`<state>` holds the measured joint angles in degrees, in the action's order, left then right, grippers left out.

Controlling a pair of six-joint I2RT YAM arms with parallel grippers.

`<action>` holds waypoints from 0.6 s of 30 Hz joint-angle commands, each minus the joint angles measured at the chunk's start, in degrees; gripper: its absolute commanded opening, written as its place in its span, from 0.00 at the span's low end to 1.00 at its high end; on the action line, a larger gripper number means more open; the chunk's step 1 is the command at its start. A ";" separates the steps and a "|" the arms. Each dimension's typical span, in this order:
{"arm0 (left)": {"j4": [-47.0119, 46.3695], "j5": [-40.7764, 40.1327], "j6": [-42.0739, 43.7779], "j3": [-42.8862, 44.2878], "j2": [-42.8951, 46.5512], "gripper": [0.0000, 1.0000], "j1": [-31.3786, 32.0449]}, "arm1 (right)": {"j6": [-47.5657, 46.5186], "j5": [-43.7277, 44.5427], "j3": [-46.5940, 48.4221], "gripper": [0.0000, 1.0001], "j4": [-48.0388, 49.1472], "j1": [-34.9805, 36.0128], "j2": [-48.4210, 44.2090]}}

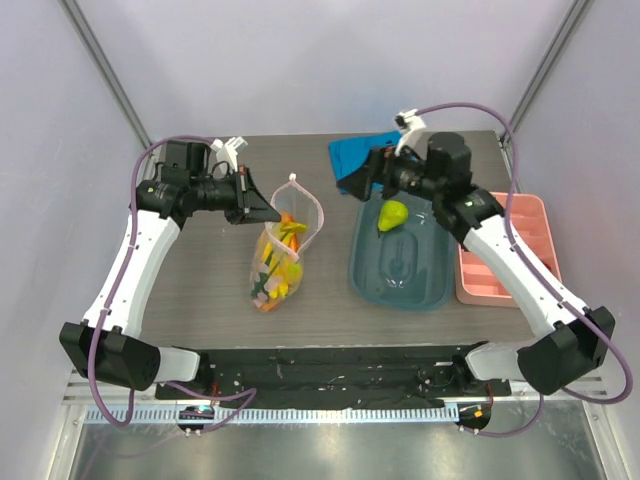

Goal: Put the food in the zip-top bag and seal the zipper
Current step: Place the fake fruit in the zipper food storage bag, then pick up the fake fruit from the bin.

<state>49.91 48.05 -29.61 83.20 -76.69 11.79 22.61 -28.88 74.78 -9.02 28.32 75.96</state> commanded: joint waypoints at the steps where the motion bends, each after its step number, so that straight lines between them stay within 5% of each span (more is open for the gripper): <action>1: -3.24 2.66 -0.98 0.39 1.19 0.00 -0.54 | -12.74 8.21 -0.16 0.94 -17.07 -7.74 -0.73; 6: -4.29 2.40 -1.77 -0.32 0.92 0.00 -0.54 | -26.11 23.57 -5.96 0.94 -21.92 -8.19 2.69; 18: -4.21 1.61 -1.68 -1.72 0.92 0.00 -0.54 | -7.59 33.55 -6.41 0.98 -12.70 -13.28 18.77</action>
<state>48.40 48.05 -30.26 81.95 -76.69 11.60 7.92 0.27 66.83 -26.98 16.08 92.60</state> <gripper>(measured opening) 0.017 0.974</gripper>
